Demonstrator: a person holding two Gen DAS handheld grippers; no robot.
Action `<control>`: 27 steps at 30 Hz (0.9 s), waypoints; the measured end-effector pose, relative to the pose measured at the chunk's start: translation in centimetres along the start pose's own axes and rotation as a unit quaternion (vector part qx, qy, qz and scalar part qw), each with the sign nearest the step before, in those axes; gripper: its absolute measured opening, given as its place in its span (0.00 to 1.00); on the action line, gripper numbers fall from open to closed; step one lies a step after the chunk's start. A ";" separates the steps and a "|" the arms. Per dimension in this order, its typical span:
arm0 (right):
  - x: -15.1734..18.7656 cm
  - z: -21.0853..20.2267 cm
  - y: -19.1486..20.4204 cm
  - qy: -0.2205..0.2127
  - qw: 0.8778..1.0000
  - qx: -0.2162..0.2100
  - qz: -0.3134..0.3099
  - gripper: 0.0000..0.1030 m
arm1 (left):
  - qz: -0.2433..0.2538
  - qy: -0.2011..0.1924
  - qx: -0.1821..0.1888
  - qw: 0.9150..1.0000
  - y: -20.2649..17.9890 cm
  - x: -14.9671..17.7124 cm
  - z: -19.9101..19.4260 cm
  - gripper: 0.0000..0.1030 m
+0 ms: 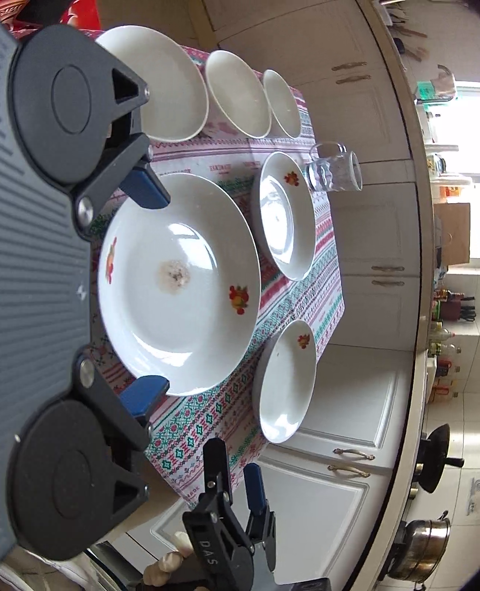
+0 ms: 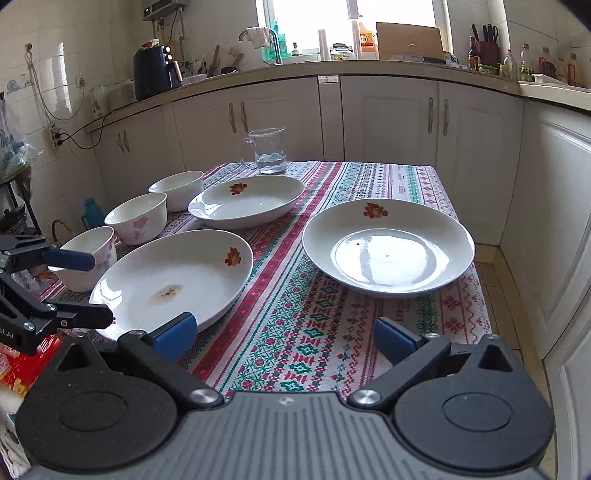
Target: Organize plates and bowls
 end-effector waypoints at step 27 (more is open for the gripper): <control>-1.6 2.7 3.9 0.056 0.992 -0.048 -0.098 1.00 | 0.052 0.065 0.022 0.996 0.5 3.7 3.8 0.99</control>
Point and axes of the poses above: each gripper's, at about its wrist camera, not at the fingertips, and z roughly the way its jaws point, y to its left, x to its underside, the point moved 8 cm from there along z, roughly the way its jaws point, and after that the axes turned 1 degree about -y, right-handed, at the moved point
